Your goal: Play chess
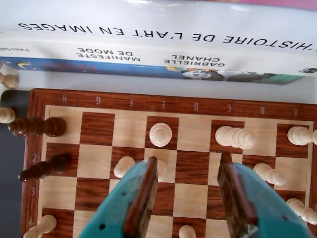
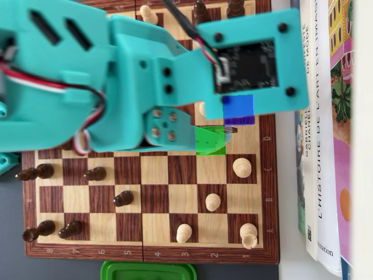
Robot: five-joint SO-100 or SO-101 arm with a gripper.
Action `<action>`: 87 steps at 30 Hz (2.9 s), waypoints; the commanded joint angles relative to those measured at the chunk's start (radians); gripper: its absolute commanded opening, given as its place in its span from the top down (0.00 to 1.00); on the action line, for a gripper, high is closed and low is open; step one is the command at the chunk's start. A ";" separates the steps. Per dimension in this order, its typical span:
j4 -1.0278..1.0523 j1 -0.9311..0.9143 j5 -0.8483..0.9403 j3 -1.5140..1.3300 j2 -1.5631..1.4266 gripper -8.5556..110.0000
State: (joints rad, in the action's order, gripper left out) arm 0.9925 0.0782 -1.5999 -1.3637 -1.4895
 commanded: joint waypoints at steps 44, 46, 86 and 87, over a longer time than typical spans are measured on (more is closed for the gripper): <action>-0.005 0.035 -0.074 0.198 0.308 0.77; -0.006 0.032 -0.074 0.199 0.311 0.77; -0.005 0.009 -0.067 0.190 0.313 0.78; -0.003 0.008 -0.067 0.190 0.313 0.79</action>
State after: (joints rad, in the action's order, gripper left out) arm 0.9925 0.1012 -1.6690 -1.2149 -1.1674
